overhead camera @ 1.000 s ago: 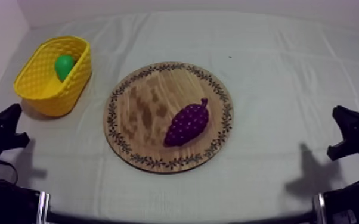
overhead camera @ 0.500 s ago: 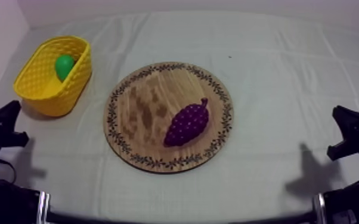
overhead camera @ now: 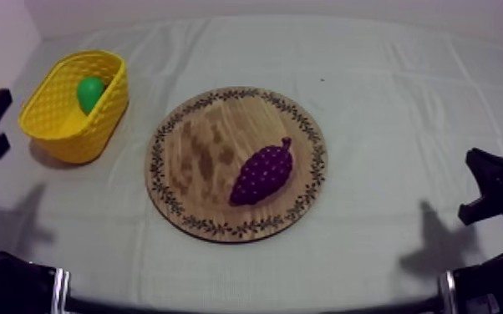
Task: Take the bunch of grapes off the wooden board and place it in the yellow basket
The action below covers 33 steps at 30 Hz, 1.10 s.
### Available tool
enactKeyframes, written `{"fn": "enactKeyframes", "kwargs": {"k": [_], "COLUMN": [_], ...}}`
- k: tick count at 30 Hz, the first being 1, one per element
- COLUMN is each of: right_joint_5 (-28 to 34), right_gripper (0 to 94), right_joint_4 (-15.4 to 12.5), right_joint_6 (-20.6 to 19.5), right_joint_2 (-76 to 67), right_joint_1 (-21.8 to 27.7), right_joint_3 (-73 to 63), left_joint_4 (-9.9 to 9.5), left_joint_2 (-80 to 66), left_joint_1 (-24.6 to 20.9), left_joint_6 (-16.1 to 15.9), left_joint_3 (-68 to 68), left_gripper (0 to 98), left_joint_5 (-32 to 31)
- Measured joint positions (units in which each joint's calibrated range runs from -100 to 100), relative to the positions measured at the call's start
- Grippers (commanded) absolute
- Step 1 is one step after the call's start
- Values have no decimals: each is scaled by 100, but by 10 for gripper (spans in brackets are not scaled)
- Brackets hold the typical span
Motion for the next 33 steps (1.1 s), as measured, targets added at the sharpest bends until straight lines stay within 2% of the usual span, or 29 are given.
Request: {"fn": "enactKeyframes", "kwargs": {"k": [11,25,33], "right_joint_5": [0,0,0], "right_gripper": [4,4,4], "right_joint_4": [0,0,0], "right_joint_6": [0,-3,-3], "right_joint_2": [0,0,0], "right_joint_1": [0,0,0], "right_joint_3": [0,0,0], "left_joint_4": [21,-422,-600], "left_joint_2": [1596,2958,3333], "left_joint_1": [416,1113,1214], "left_joint_6": [-26,467,589], "left_joint_3": [-2035,-3485,-3668], "left_gripper": [0,0,0], "left_joint_5": [469,1010,1079]}}
